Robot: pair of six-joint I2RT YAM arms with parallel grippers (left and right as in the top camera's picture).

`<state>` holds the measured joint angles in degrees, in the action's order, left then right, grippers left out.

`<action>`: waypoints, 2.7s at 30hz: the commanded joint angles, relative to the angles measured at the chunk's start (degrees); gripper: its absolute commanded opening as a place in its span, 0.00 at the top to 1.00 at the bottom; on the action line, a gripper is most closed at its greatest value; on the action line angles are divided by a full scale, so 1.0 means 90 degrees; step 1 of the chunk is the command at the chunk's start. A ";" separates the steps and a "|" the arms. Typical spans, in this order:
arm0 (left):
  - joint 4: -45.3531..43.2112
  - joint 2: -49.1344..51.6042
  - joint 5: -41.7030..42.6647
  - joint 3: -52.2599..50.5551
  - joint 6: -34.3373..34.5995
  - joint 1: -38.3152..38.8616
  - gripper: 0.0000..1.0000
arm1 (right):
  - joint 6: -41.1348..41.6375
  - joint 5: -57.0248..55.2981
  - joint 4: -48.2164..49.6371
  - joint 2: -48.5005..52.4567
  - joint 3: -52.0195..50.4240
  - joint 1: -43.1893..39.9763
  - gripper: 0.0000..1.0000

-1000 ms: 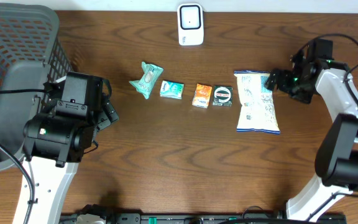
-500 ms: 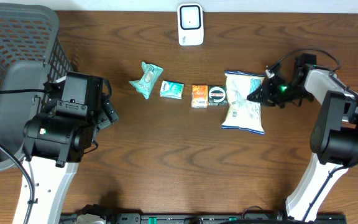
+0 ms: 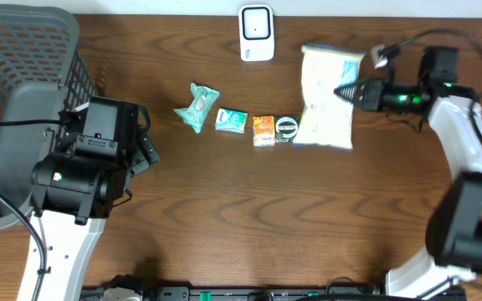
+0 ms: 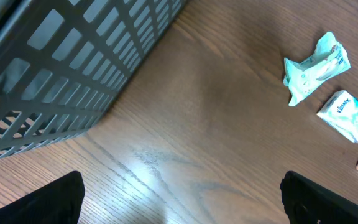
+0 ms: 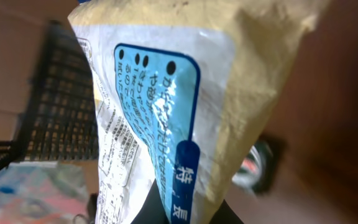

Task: Scan the item barcode

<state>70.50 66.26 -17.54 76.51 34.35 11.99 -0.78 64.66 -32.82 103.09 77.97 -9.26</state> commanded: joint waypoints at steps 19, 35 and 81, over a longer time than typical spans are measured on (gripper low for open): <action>0.0022 -0.0010 -0.0129 0.0012 0.0029 -0.0034 0.00 | 0.3169 -0.1134 0.2103 -0.1013 0.0085 0.1246 0.99; 0.0022 -0.0010 -0.0129 0.0012 0.0029 -0.0034 0.00 | 0.3174 -0.1314 0.2123 -0.1013 0.0085 0.1338 0.99; 0.0022 -0.0010 -0.0129 0.0012 0.0029 -0.0034 0.00 | 0.1127 -1.2451 -0.1557 0.0546 -0.0078 0.2351 0.99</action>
<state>70.52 66.26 -17.54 76.51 34.35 11.99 9.76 -44.42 -46.15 105.27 77.47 9.82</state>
